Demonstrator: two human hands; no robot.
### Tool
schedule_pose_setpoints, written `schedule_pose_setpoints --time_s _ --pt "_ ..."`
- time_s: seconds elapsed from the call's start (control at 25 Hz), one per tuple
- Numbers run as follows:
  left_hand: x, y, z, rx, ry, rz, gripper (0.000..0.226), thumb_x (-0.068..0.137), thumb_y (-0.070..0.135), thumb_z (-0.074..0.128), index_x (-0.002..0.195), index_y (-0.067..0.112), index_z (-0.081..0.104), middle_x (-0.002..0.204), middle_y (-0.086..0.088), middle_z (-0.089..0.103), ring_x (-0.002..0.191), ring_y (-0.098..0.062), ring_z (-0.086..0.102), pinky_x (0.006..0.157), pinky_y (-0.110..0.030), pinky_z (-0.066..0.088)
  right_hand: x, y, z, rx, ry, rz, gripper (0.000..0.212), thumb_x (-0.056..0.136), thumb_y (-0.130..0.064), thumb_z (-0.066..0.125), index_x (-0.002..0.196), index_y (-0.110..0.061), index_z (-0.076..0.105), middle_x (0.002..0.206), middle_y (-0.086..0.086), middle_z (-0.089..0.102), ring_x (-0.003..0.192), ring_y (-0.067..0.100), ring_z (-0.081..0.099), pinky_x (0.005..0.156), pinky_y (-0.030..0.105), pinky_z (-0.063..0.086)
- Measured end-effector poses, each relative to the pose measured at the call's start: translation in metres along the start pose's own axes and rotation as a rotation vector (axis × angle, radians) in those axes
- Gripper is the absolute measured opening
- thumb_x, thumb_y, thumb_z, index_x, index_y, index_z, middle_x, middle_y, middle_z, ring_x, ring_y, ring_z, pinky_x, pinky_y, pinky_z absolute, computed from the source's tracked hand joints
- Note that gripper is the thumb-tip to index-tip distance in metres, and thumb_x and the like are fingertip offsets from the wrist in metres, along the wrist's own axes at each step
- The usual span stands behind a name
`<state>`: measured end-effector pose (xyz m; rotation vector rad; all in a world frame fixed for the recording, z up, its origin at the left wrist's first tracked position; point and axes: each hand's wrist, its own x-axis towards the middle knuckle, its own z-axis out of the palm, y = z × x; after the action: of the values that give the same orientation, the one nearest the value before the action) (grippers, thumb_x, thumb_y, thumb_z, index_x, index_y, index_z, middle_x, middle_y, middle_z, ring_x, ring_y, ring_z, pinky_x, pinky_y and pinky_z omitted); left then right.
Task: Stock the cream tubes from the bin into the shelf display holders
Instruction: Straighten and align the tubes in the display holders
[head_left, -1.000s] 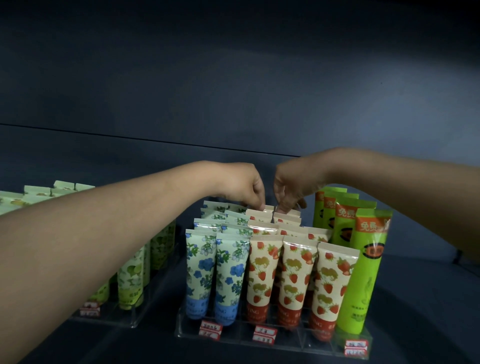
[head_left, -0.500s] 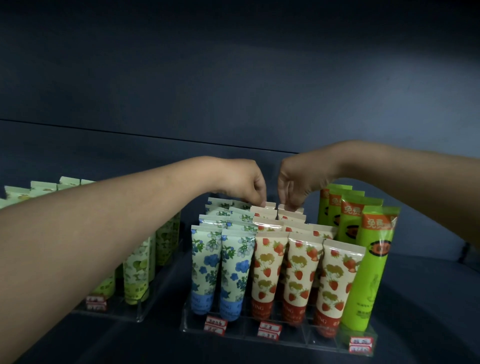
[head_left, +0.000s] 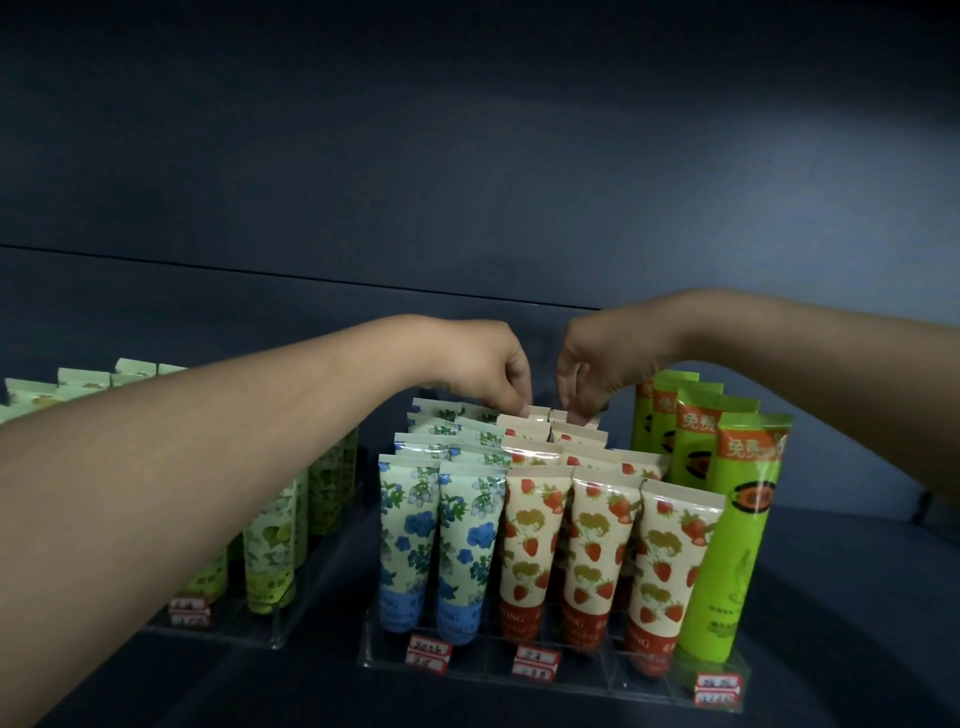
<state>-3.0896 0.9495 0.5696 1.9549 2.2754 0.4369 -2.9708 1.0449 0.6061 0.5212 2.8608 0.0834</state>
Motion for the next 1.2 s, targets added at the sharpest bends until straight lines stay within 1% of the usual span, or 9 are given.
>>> schedule_pose_setpoints --time_s 0.12,0.24,0.36,0.44,0.6,0.76,0.96,1.08,1.2 --pt "-0.001 0.001 -0.001 -0.011 -0.007 0.004 0.015 0.083 0.021 0.068 0.094 0.012 0.072 0.076 0.011 0.066 0.085 -0.012 0.062 0.093 -0.036 0.050 -0.002 0.000 0.000 0.010 0.001 0.006 0.020 0.080 -0.024 0.072 0.095 -0.011 0.070 0.088 0.002 0.070 0.081 0.015 0.064 0.076 0.024 0.048" --pt "-0.003 0.002 -0.003 -0.038 -0.003 0.007 0.014 0.083 0.020 0.068 0.094 0.012 0.072 0.074 0.012 0.065 0.084 -0.011 0.062 0.088 -0.028 0.050 -0.004 -0.001 -0.001 0.024 -0.002 -0.001 0.020 0.080 -0.024 0.072 0.095 -0.012 0.070 0.090 0.002 0.071 0.084 0.016 0.065 0.076 0.023 0.048" --pt "-0.004 0.000 -0.005 -0.080 0.022 0.007 0.010 0.083 0.018 0.068 0.090 0.013 0.071 0.073 0.013 0.065 0.080 -0.007 0.060 0.064 -0.007 0.045 -0.007 -0.001 -0.001 0.032 0.003 -0.015 0.020 0.080 -0.024 0.072 0.095 -0.012 0.070 0.093 0.003 0.072 0.090 0.019 0.067 0.082 0.026 0.049" --pt "-0.005 0.000 -0.007 -0.090 0.048 0.010 0.009 0.084 0.018 0.067 0.090 0.013 0.071 0.071 0.018 0.064 0.078 -0.003 0.058 0.052 -0.001 0.039 -0.007 -0.001 -0.001 0.033 0.003 -0.018 0.021 0.080 -0.024 0.072 0.096 -0.012 0.070 0.095 0.004 0.072 0.092 0.019 0.067 0.083 0.027 0.049" --pt "-0.010 0.000 -0.008 -0.074 0.083 0.014 0.011 0.083 0.022 0.068 0.092 0.017 0.072 0.072 0.021 0.063 0.081 -0.001 0.057 0.055 -0.005 0.040 -0.011 -0.001 -0.001 0.037 0.004 -0.018 0.022 0.080 -0.025 0.071 0.097 -0.011 0.070 0.096 0.003 0.072 0.093 0.019 0.066 0.083 0.026 0.048" --pt "-0.015 0.002 -0.009 -0.114 0.159 0.032 0.010 0.082 0.022 0.069 0.091 0.019 0.072 0.073 0.018 0.062 0.070 0.003 0.054 0.047 0.000 0.036 -0.022 0.003 -0.007 0.090 0.150 -0.052 0.021 0.082 -0.026 0.068 0.096 -0.011 0.071 0.096 0.003 0.073 0.094 0.017 0.065 0.090 0.030 0.049" --pt "-0.024 0.009 -0.007 -0.048 0.093 0.087 0.009 0.080 0.030 0.070 0.085 0.024 0.074 0.075 0.019 0.068 0.067 0.009 0.055 0.068 -0.010 0.042 -0.038 0.004 -0.002 0.154 0.162 -0.094 0.018 0.079 -0.031 0.070 0.089 -0.016 0.073 0.088 -0.002 0.073 0.082 0.007 0.065 0.082 0.022 0.049" --pt "-0.024 0.014 -0.004 -0.022 0.061 0.098 0.008 0.079 0.031 0.071 0.083 0.025 0.074 0.070 0.021 0.065 0.063 0.012 0.054 0.067 -0.012 0.041 -0.038 0.002 0.006 0.140 0.122 -0.103 0.015 0.077 -0.030 0.072 0.086 -0.018 0.074 0.084 -0.007 0.073 0.072 -0.005 0.061 0.076 0.015 0.046" --pt "-0.022 0.015 -0.003 -0.012 0.066 0.098 0.009 0.079 0.029 0.071 0.083 0.022 0.075 0.066 0.021 0.064 0.060 0.012 0.054 0.069 -0.016 0.043 -0.035 0.001 0.006 0.119 0.162 -0.096 0.017 0.077 -0.030 0.073 0.087 -0.016 0.075 0.086 -0.005 0.074 0.075 -0.004 0.061 0.082 0.022 0.048"
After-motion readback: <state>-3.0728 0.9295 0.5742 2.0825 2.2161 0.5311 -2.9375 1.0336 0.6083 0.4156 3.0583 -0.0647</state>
